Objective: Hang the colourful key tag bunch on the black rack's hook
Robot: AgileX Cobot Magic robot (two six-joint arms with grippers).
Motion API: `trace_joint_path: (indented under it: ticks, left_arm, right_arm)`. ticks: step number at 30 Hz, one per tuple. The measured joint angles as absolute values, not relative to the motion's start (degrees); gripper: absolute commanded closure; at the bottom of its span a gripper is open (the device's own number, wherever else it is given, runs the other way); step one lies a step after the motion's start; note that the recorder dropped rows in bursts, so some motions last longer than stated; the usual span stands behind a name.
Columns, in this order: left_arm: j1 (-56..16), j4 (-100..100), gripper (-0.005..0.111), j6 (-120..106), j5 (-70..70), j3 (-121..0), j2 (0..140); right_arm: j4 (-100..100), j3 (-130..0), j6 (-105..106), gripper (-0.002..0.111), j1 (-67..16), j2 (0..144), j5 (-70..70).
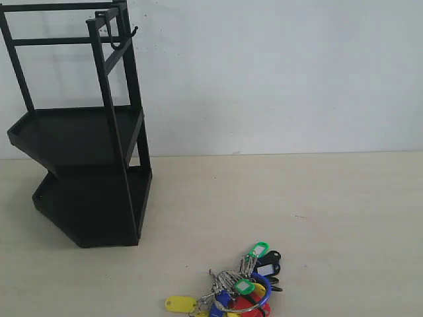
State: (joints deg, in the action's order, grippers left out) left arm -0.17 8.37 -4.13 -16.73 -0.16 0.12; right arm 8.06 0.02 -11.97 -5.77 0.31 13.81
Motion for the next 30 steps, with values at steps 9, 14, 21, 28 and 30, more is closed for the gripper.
trace_joint_path:
  ticks: [9,14,21,28,30]
  left_arm:
    - [-0.2,8.4,0.102,-4.1,-16.7,-0.2,0.1]
    - [-0.2,8.4,0.102,-4.1,-16.7,-0.2,0.1]
    - [-0.2,8.4,0.102,-4.1,-16.7,-0.2,0.1]
    - [-0.2,8.4,0.102,-4.1,-16.7,-0.2,0.1]
    - [-0.2,8.4,0.102,-4.1,-16.7,-0.2,0.1]
  right_arm:
    - [8.3,0.0,-13.1,0.108,-5.8,0.2,-36.7]
    - [4.2,-9.8,-16.3,0.108,-5.8,0.2,-32.5]
    - [5.2,-35.1,-22.4,0.108,-5.8,15.4,5.8]
    - [0.0,-41.7,-16.3,0.108,-5.8,38.1,43.3]
    - [-2.3,-41.7,-13.2,0.108,-5.8,40.0,43.3]
